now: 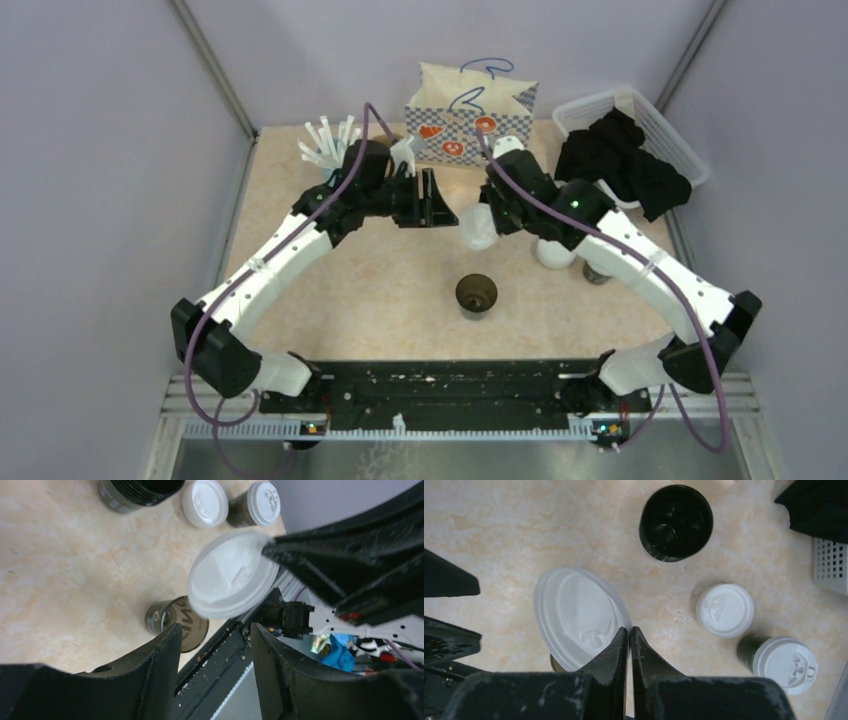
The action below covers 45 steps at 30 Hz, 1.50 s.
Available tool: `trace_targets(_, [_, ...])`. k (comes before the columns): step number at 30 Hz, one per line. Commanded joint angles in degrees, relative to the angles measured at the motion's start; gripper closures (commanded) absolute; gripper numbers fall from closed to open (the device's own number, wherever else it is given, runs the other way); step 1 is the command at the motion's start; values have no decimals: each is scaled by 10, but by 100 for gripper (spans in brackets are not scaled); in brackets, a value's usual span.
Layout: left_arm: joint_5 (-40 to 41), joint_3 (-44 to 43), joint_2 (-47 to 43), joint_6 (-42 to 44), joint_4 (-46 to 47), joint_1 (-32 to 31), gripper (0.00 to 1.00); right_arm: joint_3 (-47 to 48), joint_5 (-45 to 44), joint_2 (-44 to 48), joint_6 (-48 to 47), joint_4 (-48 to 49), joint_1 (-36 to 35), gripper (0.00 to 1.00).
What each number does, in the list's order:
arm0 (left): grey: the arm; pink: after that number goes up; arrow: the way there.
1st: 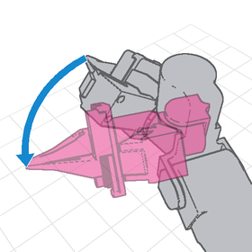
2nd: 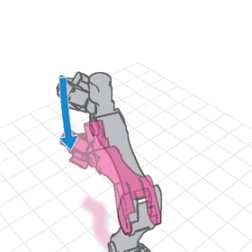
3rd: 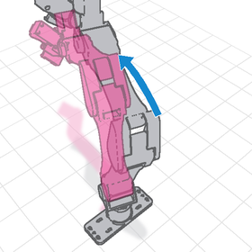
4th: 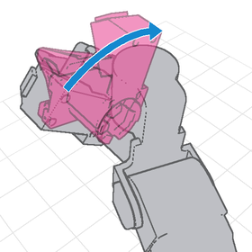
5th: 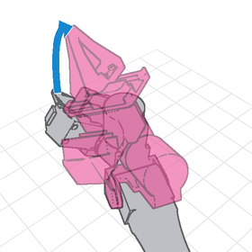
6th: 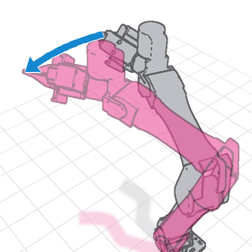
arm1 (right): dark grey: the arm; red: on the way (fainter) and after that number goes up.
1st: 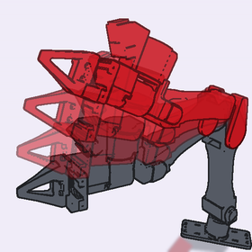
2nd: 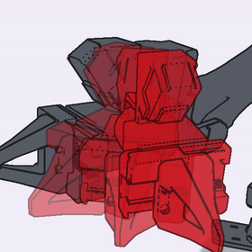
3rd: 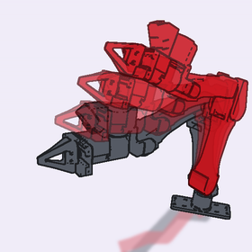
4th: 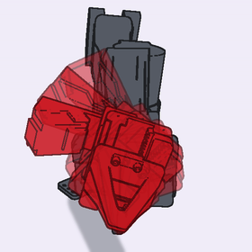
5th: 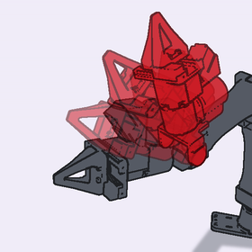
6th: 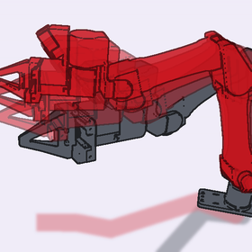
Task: Pack the takeout coffee
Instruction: Pick up the cup lid from the center of the board.
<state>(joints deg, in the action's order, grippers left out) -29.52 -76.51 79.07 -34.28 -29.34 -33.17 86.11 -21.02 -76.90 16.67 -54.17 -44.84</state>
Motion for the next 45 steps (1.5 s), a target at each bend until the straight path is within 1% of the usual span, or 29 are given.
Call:
trace_targets(1, [97, -53, 7, 29, -51, -6, 41, 66, -39, -54, -27, -46, -46, 100])
trace_targets(6, [118, -44, 19, 34, -56, -6, 41, 96, -30, -83, -28, -36, -69, 100])
trace_targets(8, [124, -46, 30, 35, -66, -6, 45, 106, -25, -90, -26, -35, -73, 100])
trace_targets(10, [121, -46, 38, 34, -69, -6, 47, 113, -21, -95, -26, -34, -75, 100])
trace_targets(12, [103, -39, 43, 32, -57, -5, 48, 117, -17, -97, -26, -32, -76, 100])
trace_targets(14, [85, -29, 46, 25, -38, -5, 52, 119, -14, -98, -25, -28, -77, 100])
trace_targets(23, [62, -23, 60, 17, -19, -5, 74, 126, -5, -97, -26, -30, -79, 100])
trace_targets(24, [58, -21, 62, 16, -17, -5, 78, 127, -4, -97, -26, -30, -79, 100])
trace_targets(27, [47, -17, 61, 8, -7, -4, 93, 134, 4, -96, -24, -33, -79, 100])
trace_targets(28, [41, -14, 61, 3, -4, -2, 100, 139, 9, -95, -24, -34, -78, 100])
trace_targets(29, [32, -12, 60, -7, -3, 2, 100, 143, 13, -94, -23, -36, -78, 100])
trace_targets(30, [14, -8, 58, -19, 2, 9, 100, 148, 16, -91, -20, -39, -79, 91])
trace_targets(31, [-12, 2, 55, -32, 13, 21, 100, 153, 17, -87, -17, -42, -78, 75])
trace_targets(32, [-48, 14, 50, -46, 31, 36, 100, 157, 25, -82, -14, -45, -74, 62])
trace_targets(33, [-94, 36, 44, -67, 60, 63, 100, 163, 41, -75, -10, -46, -65, 50])
trace_targets(34, [-150, 63, 35, -112, 111, 84, 100, 169, 68, -66, -3, -43, -46, 41])
trace_targets(35, [-200, 101, 25, -159, 177, 101, 100, 171, 119, -53, 7, -33, -24, 35])
trace_targets(37, [-278, 176, 1, -280, 367, 124, 100, 152, 257, -9, 34, 23, 28, 24])
trace_targets(39, [-320, 239, -9, -417, 575, 133, 100, 98, 397, 36, 76, 125, 67, 12])
trace_targets(40, [-332, 260, -8, -479, 667, 134, 100, 66, 457, 55, 111, 184, 81, 9])
trace_targets(42, [-342, 291, 4, -597, 849, 134, 100, 5, 552, 80, 193, 301, 100, 7])
trace_targets(45, [-311, 305, 39, -761, 1084, 134, 100, -63, 606, 89, 317, 448, 108, 6])
